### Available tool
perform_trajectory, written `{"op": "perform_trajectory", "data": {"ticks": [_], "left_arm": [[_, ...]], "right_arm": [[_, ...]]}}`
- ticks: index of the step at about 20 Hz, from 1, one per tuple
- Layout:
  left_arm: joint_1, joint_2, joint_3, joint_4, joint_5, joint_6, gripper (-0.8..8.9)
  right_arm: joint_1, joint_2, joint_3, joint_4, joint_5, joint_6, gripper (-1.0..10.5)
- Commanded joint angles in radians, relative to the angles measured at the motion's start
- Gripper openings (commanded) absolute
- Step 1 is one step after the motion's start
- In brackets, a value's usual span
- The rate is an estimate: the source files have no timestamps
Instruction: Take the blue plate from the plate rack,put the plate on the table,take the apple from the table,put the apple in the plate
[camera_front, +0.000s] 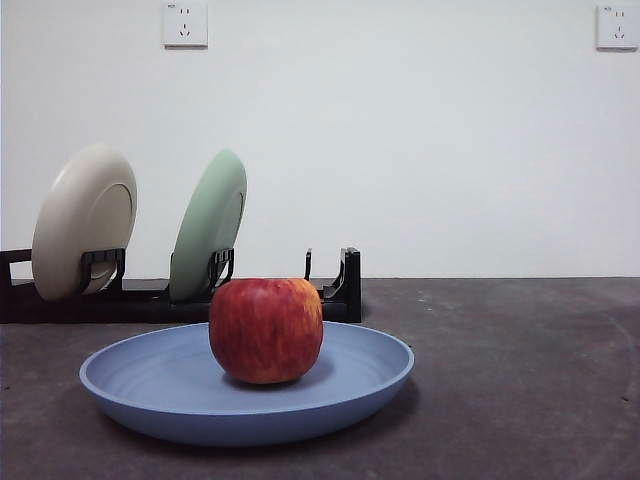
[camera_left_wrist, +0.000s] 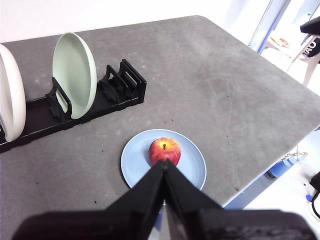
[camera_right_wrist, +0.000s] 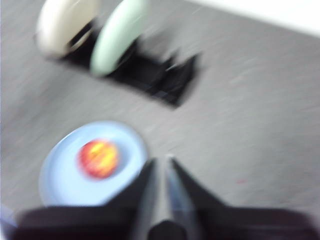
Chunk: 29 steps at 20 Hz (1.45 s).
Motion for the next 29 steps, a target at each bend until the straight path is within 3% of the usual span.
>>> {"op": "perform_trajectory", "data": {"ticks": [1, 7, 10, 12, 15, 18, 21, 23, 29], "left_arm": [[0.002, -0.003, -0.006, 0.005, -0.003, 0.014, -0.04], [0.022, -0.003, -0.008, 0.005, -0.017, 0.015, -0.04], [0.192, 0.016, -0.014, 0.005, 0.025, 0.018, -0.04], [0.386, 0.024, -0.043, 0.011, 0.018, 0.153, -0.04], [0.655, 0.0, -0.215, 0.246, 0.068, 0.434, -0.04], [0.869, -0.068, -0.486, 0.617, 0.315, 0.586, -0.04], [1.08, -0.15, -0.78, 0.981, 0.655, 0.594, -0.04], [1.18, -0.197, -0.931, 1.133, 0.784, 0.594, -0.04], [1.262, -0.319, -1.169, 1.189, 0.694, 0.587, -0.04]], "right_arm": [[0.001, -0.023, 0.006, -0.002, 0.047, -0.006, 0.0], [0.001, -0.024, 0.006, -0.093, 0.089, -0.006, 0.0], [0.001, -0.016, 0.006, -0.166, 0.09, -0.006, 0.0], [0.001, -0.016, 0.006, -0.212, 0.09, -0.006, 0.0], [0.001, -0.016, 0.006, -0.218, 0.09, -0.006, 0.0], [0.001, -0.016, 0.006, -0.218, 0.09, -0.006, 0.0], [0.001, -0.015, 0.006, -0.218, 0.089, -0.006, 0.0], [0.001, -0.016, 0.006, -0.218, 0.089, -0.006, 0.0], [0.001, -0.016, 0.006, -0.218, 0.09, -0.006, 0.0]]}}
